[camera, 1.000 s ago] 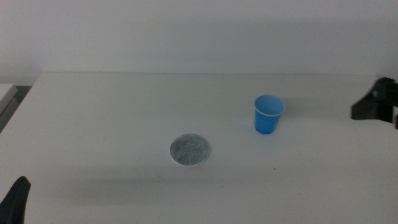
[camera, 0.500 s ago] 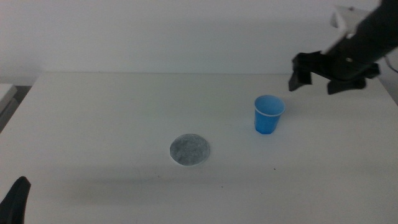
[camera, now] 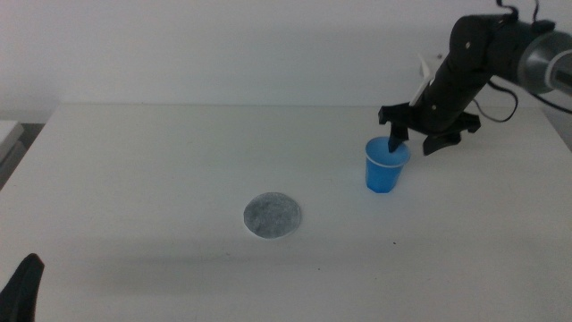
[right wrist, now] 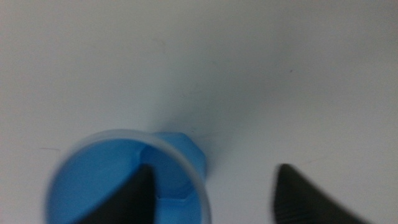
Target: Place an empty cup on a cup mat.
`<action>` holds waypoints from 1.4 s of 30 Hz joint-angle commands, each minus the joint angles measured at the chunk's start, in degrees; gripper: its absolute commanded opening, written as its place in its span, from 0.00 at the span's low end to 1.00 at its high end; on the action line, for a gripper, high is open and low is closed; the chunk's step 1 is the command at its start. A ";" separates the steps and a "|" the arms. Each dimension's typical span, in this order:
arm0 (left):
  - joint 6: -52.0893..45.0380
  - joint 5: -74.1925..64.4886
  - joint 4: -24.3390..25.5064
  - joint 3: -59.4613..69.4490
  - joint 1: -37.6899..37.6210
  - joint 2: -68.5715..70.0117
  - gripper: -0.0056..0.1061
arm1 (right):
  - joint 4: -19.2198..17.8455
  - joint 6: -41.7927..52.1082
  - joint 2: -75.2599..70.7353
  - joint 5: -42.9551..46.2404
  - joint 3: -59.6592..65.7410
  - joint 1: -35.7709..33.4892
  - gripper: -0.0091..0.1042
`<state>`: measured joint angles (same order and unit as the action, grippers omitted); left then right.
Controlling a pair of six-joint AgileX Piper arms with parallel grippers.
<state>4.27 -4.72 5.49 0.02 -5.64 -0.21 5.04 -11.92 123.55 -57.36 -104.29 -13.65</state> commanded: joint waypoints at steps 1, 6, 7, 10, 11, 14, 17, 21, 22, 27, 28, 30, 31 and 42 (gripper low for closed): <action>0.16 0.67 -0.39 -0.02 -0.14 0.21 0.89 | 0.18 0.12 1.09 -0.47 -0.91 0.50 0.41; 0.16 0.67 -0.39 -0.02 -0.14 0.21 0.89 | 0.88 2.49 -0.46 -1.13 -0.91 0.16 0.07; 0.16 0.67 -0.39 -0.02 -0.14 0.21 0.89 | 1.13 2.85 -1.63 -1.16 -0.91 -0.40 0.07; 0.16 0.67 -0.39 -0.02 -0.14 0.21 0.89 | 1.25 2.97 -5.19 -3.00 -0.91 -3.19 0.07; 0.16 0.67 -0.39 -0.02 -0.14 0.21 0.89 | 1.25 2.96 -6.22 -3.54 -0.91 -4.60 0.07; 0.16 0.67 -0.39 -0.02 -0.14 0.21 0.89 | 1.25 2.96 -7.51 -4.48 -0.91 -8.98 0.07; 0.16 0.67 -0.39 -0.02 -0.14 0.21 0.89 | 1.25 2.31 -7.21 -4.48 -0.91 -13.93 0.07; 0.16 0.67 -0.39 -0.02 -0.14 0.21 0.89 | 0.97 0.86 -5.82 -3.29 -0.91 -18.94 0.07; 0.16 0.67 -0.39 -0.02 -0.14 0.21 0.89 | 1.08 0.86 -5.57 -2.53 -0.91 -19.58 0.07; 0.16 0.67 -0.39 -0.02 -0.14 0.21 0.89 | 1.20 -1.41 -3.47 -0.45 -0.91 -22.23 0.07; 0.16 0.67 -0.39 -0.02 -0.14 0.21 0.89 | 0.96 -1.50 -2.69 0.13 -0.91 -22.51 0.07; 0.16 0.67 -0.39 -0.02 -0.14 0.21 0.89 | 1.20 -1.50 -1.50 1.22 -0.91 -22.92 0.07; 0.16 0.67 -0.39 -0.02 -0.14 0.21 0.89 | 1.49 -1.50 -1.06 1.77 -0.91 -23.04 0.07; 0.16 0.67 -0.39 -0.02 -0.14 0.21 0.89 | 0.80 -1.50 0.37 5.65 -0.91 -23.41 0.17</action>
<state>4.27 -4.72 5.49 0.02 -5.64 -0.21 6.92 -13.39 124.29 -51.67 -105.05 -37.01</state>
